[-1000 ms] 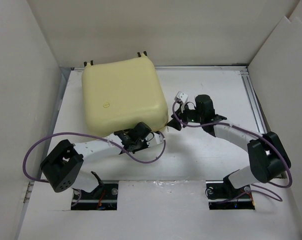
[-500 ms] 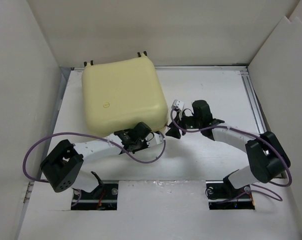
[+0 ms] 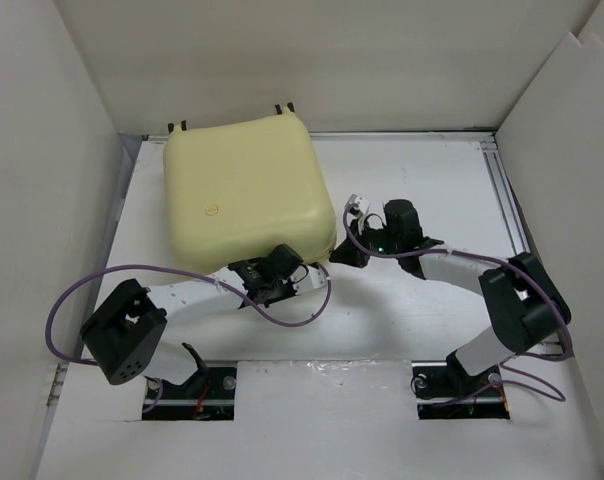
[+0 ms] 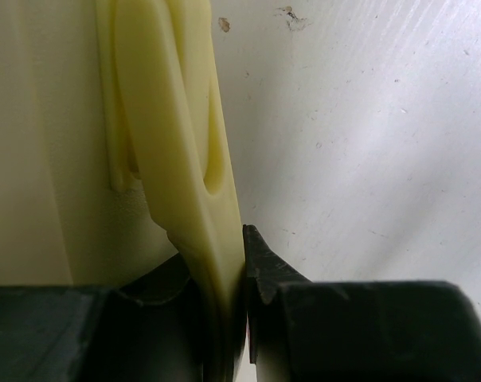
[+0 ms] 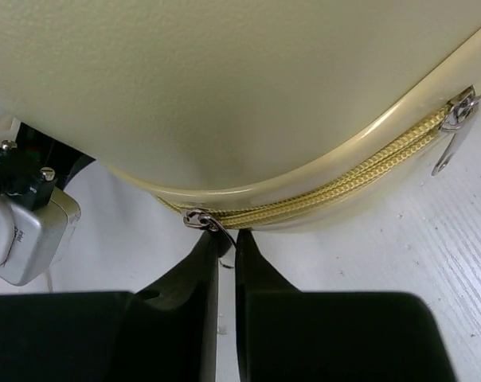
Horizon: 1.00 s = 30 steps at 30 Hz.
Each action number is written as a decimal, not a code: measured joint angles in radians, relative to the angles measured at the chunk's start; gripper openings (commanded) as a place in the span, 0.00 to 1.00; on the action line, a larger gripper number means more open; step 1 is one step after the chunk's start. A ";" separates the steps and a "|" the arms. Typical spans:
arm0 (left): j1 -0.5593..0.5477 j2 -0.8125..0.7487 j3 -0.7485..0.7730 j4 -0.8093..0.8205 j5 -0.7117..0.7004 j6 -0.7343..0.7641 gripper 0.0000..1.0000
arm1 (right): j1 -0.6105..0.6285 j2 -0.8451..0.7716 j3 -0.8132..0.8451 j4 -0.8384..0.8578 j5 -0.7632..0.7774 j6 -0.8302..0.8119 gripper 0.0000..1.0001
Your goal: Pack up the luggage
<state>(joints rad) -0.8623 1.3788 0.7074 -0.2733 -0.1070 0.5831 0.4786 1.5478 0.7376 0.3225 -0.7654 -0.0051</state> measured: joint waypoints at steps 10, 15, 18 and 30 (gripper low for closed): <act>0.000 0.000 0.000 0.006 0.000 0.000 0.00 | -0.002 -0.150 -0.127 0.053 0.189 0.095 0.00; -0.001 0.002 0.000 0.016 0.002 -0.001 0.00 | 0.035 -0.217 -0.146 0.027 0.400 0.156 0.00; -0.002 0.002 0.000 0.018 0.002 0.000 0.00 | 0.042 -0.191 -0.115 0.007 0.498 0.174 0.00; -0.002 0.005 -0.006 0.074 0.005 0.000 0.00 | 0.042 0.022 0.182 -0.170 0.642 0.171 0.00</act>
<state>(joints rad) -0.8639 1.3842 0.7013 -0.1997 -0.1024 0.5827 0.5201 1.5696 0.9199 0.1528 -0.1230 0.1658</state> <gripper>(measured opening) 0.127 0.075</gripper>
